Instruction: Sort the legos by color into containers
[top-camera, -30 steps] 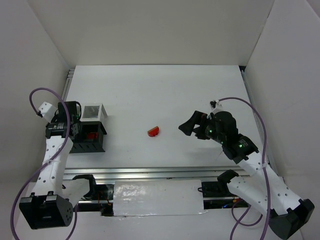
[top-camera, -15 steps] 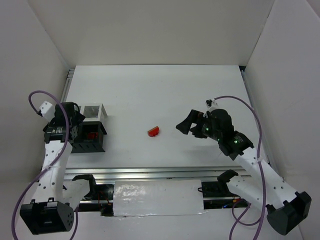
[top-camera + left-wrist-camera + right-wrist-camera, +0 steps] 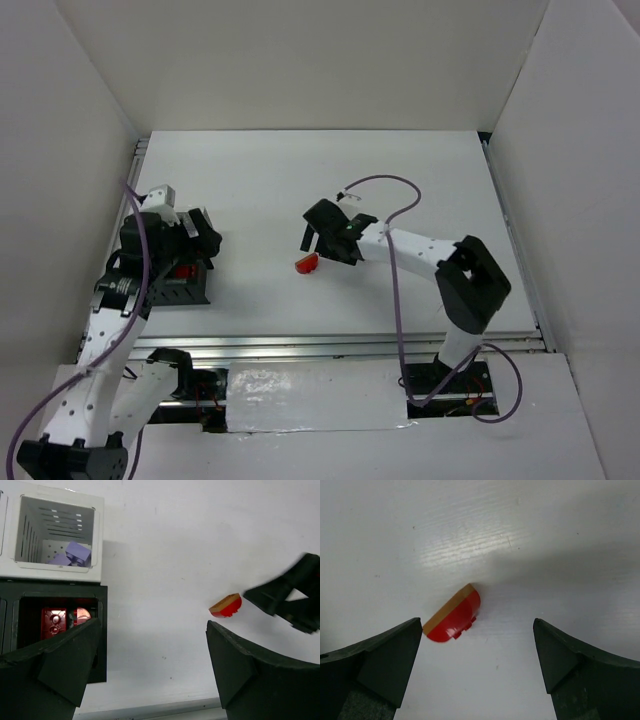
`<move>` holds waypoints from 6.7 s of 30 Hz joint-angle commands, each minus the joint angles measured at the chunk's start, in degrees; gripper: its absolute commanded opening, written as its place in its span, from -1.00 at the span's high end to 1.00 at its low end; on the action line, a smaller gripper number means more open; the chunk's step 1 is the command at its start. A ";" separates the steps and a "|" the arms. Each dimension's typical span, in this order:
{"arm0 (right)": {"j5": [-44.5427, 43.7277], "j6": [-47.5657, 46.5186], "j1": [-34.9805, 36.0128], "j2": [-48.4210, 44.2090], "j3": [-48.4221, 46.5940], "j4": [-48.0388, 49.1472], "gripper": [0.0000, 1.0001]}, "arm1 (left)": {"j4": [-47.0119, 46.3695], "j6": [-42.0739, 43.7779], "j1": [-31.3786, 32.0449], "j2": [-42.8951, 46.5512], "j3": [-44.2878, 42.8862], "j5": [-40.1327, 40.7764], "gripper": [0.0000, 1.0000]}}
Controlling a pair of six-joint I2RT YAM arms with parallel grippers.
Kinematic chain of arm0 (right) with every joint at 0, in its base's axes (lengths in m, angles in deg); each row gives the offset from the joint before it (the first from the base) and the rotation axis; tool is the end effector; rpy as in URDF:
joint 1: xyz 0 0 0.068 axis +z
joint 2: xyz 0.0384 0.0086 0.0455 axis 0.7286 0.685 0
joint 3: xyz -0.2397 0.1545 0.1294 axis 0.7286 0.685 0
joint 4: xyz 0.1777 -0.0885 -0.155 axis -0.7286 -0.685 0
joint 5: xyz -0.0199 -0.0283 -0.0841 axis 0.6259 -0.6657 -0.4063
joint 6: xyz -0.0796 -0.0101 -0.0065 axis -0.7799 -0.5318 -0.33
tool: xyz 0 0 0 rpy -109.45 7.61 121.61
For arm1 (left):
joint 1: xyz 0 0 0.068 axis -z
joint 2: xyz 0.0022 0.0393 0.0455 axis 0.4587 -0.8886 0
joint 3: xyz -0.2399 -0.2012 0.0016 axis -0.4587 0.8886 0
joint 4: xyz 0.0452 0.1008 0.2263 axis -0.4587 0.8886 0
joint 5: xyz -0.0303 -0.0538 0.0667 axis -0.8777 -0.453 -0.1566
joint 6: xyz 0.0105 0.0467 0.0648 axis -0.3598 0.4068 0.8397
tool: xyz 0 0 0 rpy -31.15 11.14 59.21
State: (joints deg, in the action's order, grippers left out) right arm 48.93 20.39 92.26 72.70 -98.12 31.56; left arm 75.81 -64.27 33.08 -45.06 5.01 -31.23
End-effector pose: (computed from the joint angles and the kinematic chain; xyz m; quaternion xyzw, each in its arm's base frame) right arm 0.2777 0.2487 0.2393 0.1186 0.9382 0.1064 0.3072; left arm 0.1617 -0.0156 0.3450 -0.1570 0.8375 -0.1425 0.5037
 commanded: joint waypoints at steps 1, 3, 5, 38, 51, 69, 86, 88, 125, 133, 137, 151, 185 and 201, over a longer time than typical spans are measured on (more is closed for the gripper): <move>-10.59 8.09 3.19 6.36 -6.69 -5.61 -0.99 | -4.58 4.71 0.28 6.94 4.09 -6.42 -0.99; -10.68 9.50 3.89 9.28 -10.56 -7.29 -0.99 | -5.02 5.14 0.46 9.41 4.01 -8.08 -0.99; -11.47 11.42 4.34 12.19 -11.88 -7.74 -0.98 | -6.08 5.14 0.46 10.29 4.54 -7.83 -0.99; -10.68 -2.01 6.80 -25.32 11.05 5.54 1.00 | -31.03 -14.27 25.58 -13.42 7.61 -22.77 -0.99; -16.66 -3.50 13.57 -31.49 10.44 2.98 1.00 | -40.53 -18.76 34.82 -21.52 2.95 -16.79 -0.84; -11.66 -3.93 14.80 -34.03 12.45 9.38 0.39 | -51.52 -19.03 36.67 -24.87 4.53 -25.06 1.00; 51.79 -16.36 -7.61 -60.05 38.46 48.55 -0.61 | -56.01 -11.82 36.67 -11.76 9.81 -33.40 1.00; 54.61 -14.50 -7.61 -59.35 39.70 52.88 -0.54 | -55.13 -11.47 36.67 -12.03 9.28 -34.02 1.00; 55.15 -12.12 -7.61 -52.23 41.46 62.48 -0.16 | -60.22 -12.35 36.67 -9.83 10.86 -36.57 1.00; 55.14 -16.23 -7.96 -56.95 44.53 64.06 1.00 | -53.31 -9.63 35.36 -7.55 9.81 -33.42 1.00; 57.42 -17.92 -11.73 -60.49 49.36 65.46 1.00 | -50.30 -9.88 29.65 -2.28 10.42 -34.27 1.00; 43.48 -18.44 -14.29 -58.82 43.32 49.15 1.00 | 6.97 -14.09 9.97 -6.40 -6.97 19.89 1.00; 43.02 -16.43 -13.59 -56.01 35.92 36.20 1.00 | 8.16 -9.80 -23.45 -8.60 -1.35 21.62 0.69; 37.22 -18.79 -4.47 -46.17 28.37 34.62 1.00 | 7.80 -9.80 -23.45 -5.80 -1.44 21.00 -0.99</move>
State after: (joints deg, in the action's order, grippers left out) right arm 88.99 2.86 84.50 24.24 -65.20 65.22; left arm 84.53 -74.87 9.96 -52.88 4.09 -10.10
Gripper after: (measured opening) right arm 0.435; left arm 0.994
